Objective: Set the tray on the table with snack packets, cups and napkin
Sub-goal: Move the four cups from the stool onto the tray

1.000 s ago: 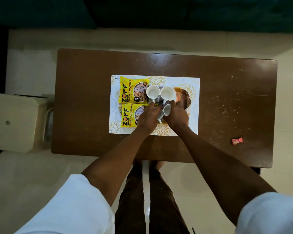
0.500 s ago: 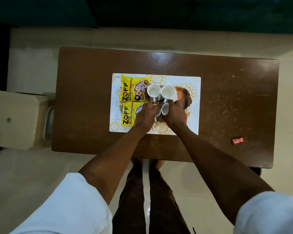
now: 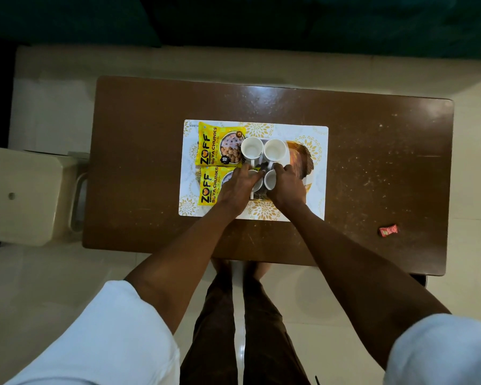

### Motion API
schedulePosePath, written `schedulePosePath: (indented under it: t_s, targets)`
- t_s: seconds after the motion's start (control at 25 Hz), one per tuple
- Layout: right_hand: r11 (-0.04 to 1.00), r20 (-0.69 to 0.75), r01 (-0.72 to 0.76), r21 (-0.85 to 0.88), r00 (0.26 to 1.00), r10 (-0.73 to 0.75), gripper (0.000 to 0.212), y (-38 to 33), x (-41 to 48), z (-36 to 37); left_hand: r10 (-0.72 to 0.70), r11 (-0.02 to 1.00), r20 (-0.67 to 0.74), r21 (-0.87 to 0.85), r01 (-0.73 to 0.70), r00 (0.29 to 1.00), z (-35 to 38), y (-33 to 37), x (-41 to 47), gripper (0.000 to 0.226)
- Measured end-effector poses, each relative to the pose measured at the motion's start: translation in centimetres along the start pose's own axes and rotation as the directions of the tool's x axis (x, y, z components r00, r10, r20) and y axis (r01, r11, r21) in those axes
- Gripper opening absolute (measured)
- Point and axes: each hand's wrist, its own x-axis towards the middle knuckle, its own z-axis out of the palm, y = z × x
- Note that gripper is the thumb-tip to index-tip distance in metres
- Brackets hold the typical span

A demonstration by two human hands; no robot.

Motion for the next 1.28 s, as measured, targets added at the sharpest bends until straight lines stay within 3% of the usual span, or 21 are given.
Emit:
schedulePosePath:
  t_s: [0.08,0.24,0.32,0.44,0.56,0.76,0.88,1.28]
  targets:
    - [1.000,0.012,0.002,0.010,1.000,-0.002,0.073,0.1,0.0,0.0,0.007,1.000,-0.009,-0.004,-0.007,1.000,0.0,0.0,0.0,0.052]
    - [0.995,-0.017,-0.054,0.079,0.998,0.056,0.082,0.9,0.1,-0.6,0.045,0.998,0.002,0.049,-0.045,0.999,-0.3,-0.6,-0.2,0.091]
    - [0.990,-0.060,-0.089,0.114,0.994,0.096,0.079,1.7,0.5,-1.3,0.039,0.998,-0.012,0.050,-0.038,0.999,-0.6,-1.0,-0.2,0.098]
    - [0.981,-0.115,-0.107,0.164,0.985,0.127,0.077,2.2,1.8,-2.7,-0.034,0.999,-0.113,-0.042,0.029,0.993,-1.6,-1.0,0.2,0.084]
    - [0.987,-0.136,-0.046,0.153,0.988,0.067,0.075,1.1,3.3,-4.0,-0.127,0.986,-0.238,-0.136,0.096,0.963,-3.1,-0.6,2.4,0.064]
    - [0.999,-0.039,0.043,0.008,0.998,-0.043,0.079,-1.2,5.3,-5.1,-0.134,0.989,-0.072,0.060,0.139,0.988,-5.3,0.2,7.4,0.085]
    - [0.992,0.008,0.089,-0.092,0.996,-0.089,0.075,-1.3,5.7,-5.1,-0.099,0.980,-0.010,0.170,0.100,0.995,-5.2,0.2,8.9,0.079]
    - [0.981,0.008,0.140,-0.133,0.990,-0.140,0.061,-1.2,6.4,-5.3,-0.073,0.986,0.018,0.149,0.069,0.997,-5.2,0.3,9.0,0.062]
